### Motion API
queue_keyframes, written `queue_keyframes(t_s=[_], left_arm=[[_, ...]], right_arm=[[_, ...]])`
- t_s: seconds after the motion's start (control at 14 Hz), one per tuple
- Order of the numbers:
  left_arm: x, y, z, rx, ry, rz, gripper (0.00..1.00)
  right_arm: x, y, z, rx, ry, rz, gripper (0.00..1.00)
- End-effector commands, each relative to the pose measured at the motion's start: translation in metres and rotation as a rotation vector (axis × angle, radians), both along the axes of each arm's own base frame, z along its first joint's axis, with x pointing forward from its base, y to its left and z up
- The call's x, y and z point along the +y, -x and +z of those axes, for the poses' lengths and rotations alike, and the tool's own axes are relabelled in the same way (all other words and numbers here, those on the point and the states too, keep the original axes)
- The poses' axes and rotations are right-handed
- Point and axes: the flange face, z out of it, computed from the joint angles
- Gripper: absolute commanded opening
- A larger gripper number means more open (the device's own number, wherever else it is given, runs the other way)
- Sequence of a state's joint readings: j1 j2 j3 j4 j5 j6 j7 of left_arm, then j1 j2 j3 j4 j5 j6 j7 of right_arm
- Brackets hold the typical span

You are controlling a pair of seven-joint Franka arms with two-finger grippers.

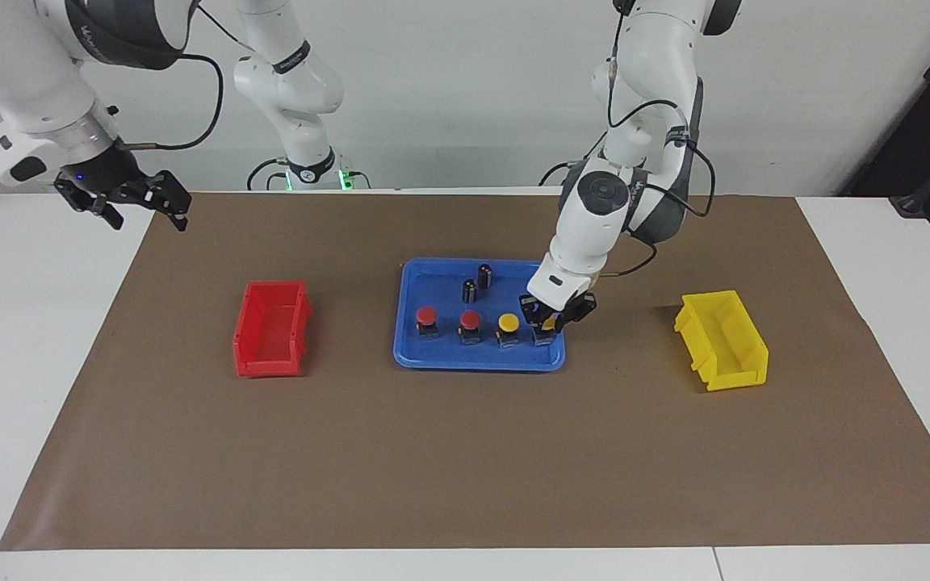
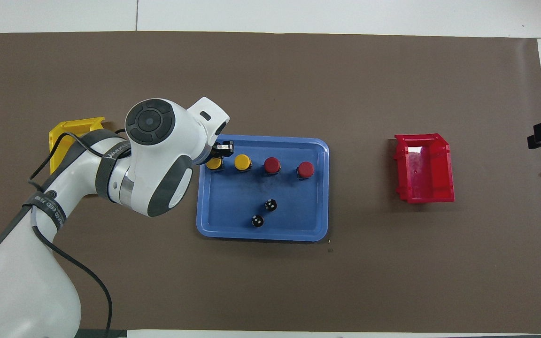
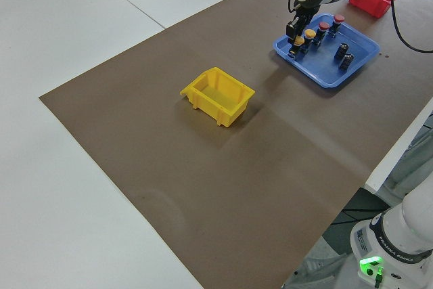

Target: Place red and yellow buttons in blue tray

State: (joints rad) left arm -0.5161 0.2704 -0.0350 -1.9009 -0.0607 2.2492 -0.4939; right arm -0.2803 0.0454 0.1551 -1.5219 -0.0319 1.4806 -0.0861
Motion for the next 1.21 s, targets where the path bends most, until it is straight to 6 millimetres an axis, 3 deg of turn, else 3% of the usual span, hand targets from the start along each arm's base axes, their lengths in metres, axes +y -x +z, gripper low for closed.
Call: queue_keyframes(t_s=[0.0, 0.21, 0.29, 0.36, 0.43, 0.57, 0.79, 0.86, 1.0, 1.14], left_arm=[[0.007, 0.008, 0.005, -0.01, 0.016, 0.017, 0.5], [0.012, 0.003, 0.014, 0.003, 0.0, 0.021, 0.78], [0.019, -0.002, 0.029, 0.016, -0.01, 0.02, 0.88], [0.038, -0.01, 0.056, 0.03, -0.02, 0.044, 1.0], [0.06, -0.015, 0.083, 0.038, -0.041, 0.045, 1.0], [0.093, -0.007, 0.122, 0.046, -0.064, 0.022, 1.0], [0.173, -0.007, 0.17, -0.001, -0.13, -0.054, 1.0], [0.204, -0.01, 0.18, -0.001, -0.133, -0.069, 1.0], [0.239, -0.014, 0.193, 0.024, -0.137, -0.06, 1.0], [0.288, -0.017, 0.202, 0.044, -0.134, -0.057, 1.0]], right_arm=[[0.0, 0.005, 0.001, -0.011, 0.008, 0.02, 1.0], [0.002, 0.006, 0.0, -0.007, 0.003, 0.023, 1.0], [0.002, 0.006, 0.0, -0.009, 0.003, 0.024, 1.0], [0.001, 0.005, 0.002, -0.016, 0.006, 0.023, 1.0], [0.0, 0.005, 0.002, -0.019, 0.006, 0.018, 1.0], [0.0, 0.005, 0.002, -0.018, 0.006, 0.017, 1.0], [0.0, 0.005, 0.003, -0.021, 0.007, 0.015, 1.0], [0.001, 0.004, 0.003, -0.022, 0.007, 0.015, 1.0], [0.001, 0.004, 0.002, -0.021, 0.007, 0.015, 1.0], [0.001, 0.004, 0.002, -0.021, 0.007, 0.015, 1.0]])
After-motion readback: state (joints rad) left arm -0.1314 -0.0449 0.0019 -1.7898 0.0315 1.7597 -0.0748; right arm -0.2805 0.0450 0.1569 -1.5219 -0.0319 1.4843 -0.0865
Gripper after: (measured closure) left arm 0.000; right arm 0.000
